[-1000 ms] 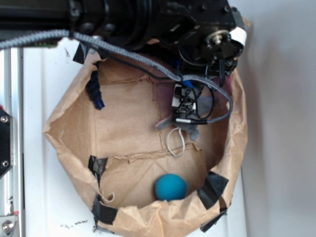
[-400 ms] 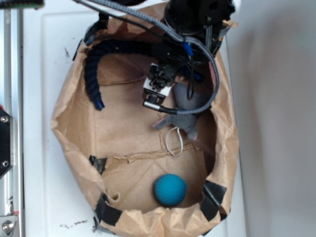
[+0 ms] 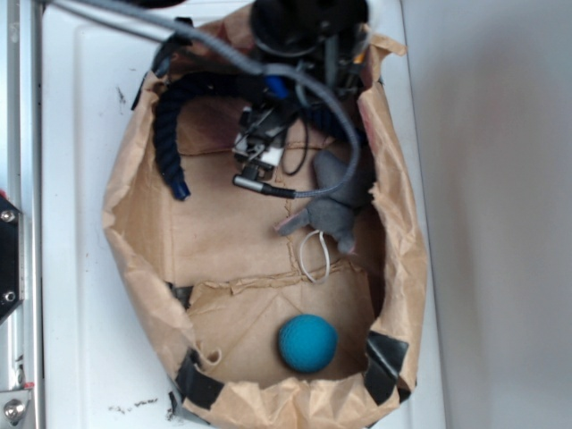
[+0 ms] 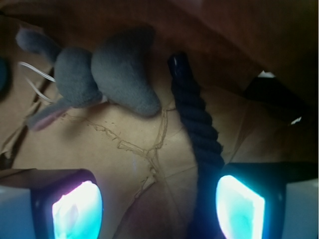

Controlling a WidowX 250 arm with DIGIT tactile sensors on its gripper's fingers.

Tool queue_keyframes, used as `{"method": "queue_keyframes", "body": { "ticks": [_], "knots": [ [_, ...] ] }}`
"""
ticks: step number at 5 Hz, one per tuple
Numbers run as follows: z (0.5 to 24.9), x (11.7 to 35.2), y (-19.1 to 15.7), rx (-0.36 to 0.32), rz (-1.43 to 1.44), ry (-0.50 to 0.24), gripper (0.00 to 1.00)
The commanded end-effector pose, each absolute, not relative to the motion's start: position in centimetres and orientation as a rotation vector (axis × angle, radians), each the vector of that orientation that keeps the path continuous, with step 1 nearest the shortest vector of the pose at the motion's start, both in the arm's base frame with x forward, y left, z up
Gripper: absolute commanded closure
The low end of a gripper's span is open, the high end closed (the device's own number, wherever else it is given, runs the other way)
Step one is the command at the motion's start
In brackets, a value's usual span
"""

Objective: Grab the blue rope.

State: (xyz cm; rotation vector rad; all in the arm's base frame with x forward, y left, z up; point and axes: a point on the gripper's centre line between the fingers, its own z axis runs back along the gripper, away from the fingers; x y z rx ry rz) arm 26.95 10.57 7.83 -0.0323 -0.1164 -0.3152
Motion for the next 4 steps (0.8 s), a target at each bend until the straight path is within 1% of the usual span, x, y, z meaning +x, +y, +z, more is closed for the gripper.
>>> {"method": "queue_keyframes", "body": {
  "ticks": [1, 3, 4],
  "knots": [
    [8.55, 26.79, 12.26, 0.053, -0.268, -0.200, 0.00],
    [8.56, 26.04, 12.51, 0.051, -0.280, -0.207, 0.00],
    [8.96, 26.19, 12.68, 0.048, -0.286, -0.188, 0.00]
  ]
}}
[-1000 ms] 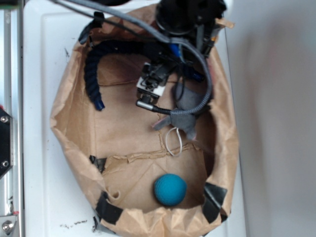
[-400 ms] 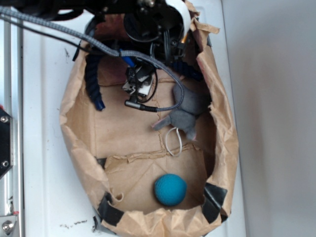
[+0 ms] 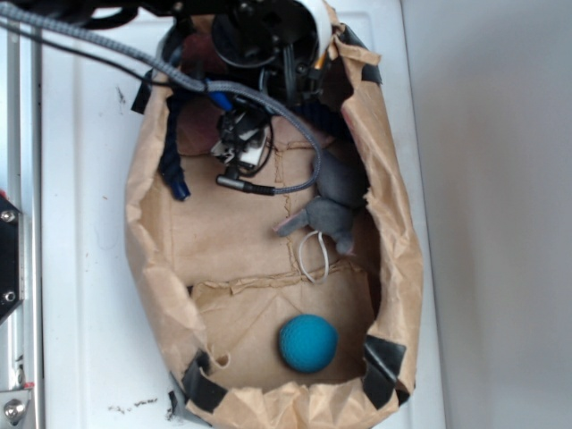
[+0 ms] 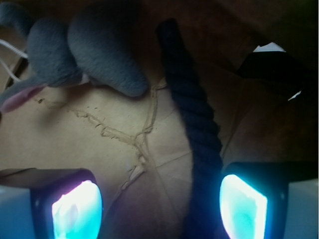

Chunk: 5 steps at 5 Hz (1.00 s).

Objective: Grab the blue rope.

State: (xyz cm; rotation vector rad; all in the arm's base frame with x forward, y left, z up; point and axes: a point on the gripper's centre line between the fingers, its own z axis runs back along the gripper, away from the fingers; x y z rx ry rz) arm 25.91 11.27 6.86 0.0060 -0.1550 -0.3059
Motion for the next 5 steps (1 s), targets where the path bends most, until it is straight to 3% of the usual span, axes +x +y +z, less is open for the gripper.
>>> {"method": "queue_keyframes", "body": {
  "ticks": [1, 4, 5],
  "knots": [
    [7.7, 27.2, 12.9, 0.061, -0.284, -0.169, 0.00],
    [3.9, 28.2, 10.8, 0.066, -0.291, -0.201, 0.00],
    [3.7, 29.0, 10.2, 0.048, -0.271, -0.224, 0.89]
  ]
}}
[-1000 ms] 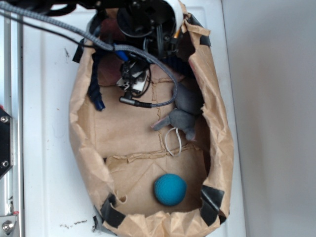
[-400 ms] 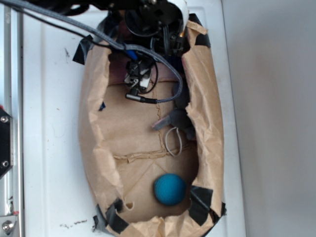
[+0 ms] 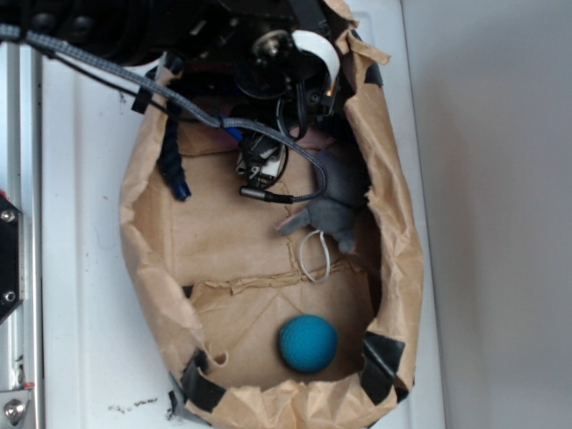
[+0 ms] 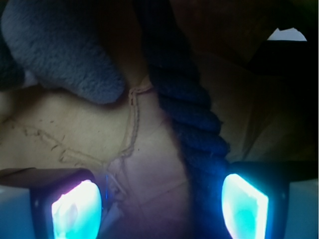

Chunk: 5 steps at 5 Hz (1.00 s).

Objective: Grab the blue rope.

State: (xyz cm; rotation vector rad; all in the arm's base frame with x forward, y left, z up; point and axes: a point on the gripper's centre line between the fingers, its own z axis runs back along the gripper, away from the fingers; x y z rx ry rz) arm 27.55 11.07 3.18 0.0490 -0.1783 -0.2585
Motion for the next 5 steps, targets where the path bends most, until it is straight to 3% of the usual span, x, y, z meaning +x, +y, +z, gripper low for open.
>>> {"method": "queue_keyframes", "body": {
  "ticks": [1, 4, 5],
  "knots": [
    [4.2, 29.4, 10.2, 0.027, -0.261, -0.225, 1.00],
    [6.1, 29.2, 10.5, -0.032, -0.286, -0.200, 1.00],
    [6.0, 29.4, 10.7, -0.030, -0.292, -0.181, 0.43]
  ]
}}
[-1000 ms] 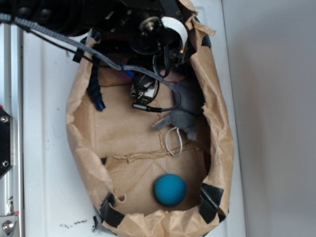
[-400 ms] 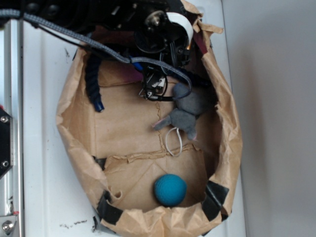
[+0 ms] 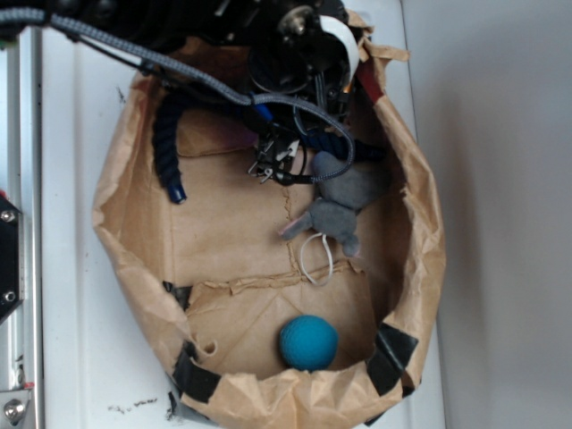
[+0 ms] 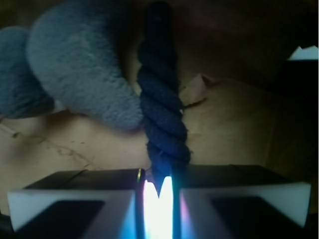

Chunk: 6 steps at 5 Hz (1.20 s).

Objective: Grab the blue rope.

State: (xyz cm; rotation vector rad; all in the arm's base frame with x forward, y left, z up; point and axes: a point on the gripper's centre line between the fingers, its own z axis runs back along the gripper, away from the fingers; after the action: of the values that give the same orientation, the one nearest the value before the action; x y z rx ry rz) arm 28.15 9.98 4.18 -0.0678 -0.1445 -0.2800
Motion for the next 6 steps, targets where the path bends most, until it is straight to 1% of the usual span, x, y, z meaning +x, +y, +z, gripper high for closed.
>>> {"method": "queue_keyframes", "body": {
  "ticks": [1, 3, 4, 6],
  "knots": [
    [5.9, 29.7, 10.6, -0.029, -0.285, -0.178, 0.00],
    [5.7, 30.5, 10.7, -0.026, -0.262, -0.174, 0.00],
    [5.2, 30.6, 10.6, -0.023, -0.269, -0.170, 0.00],
    [2.7, 30.6, 9.0, -0.007, -0.298, -0.150, 0.00]
  ]
}}
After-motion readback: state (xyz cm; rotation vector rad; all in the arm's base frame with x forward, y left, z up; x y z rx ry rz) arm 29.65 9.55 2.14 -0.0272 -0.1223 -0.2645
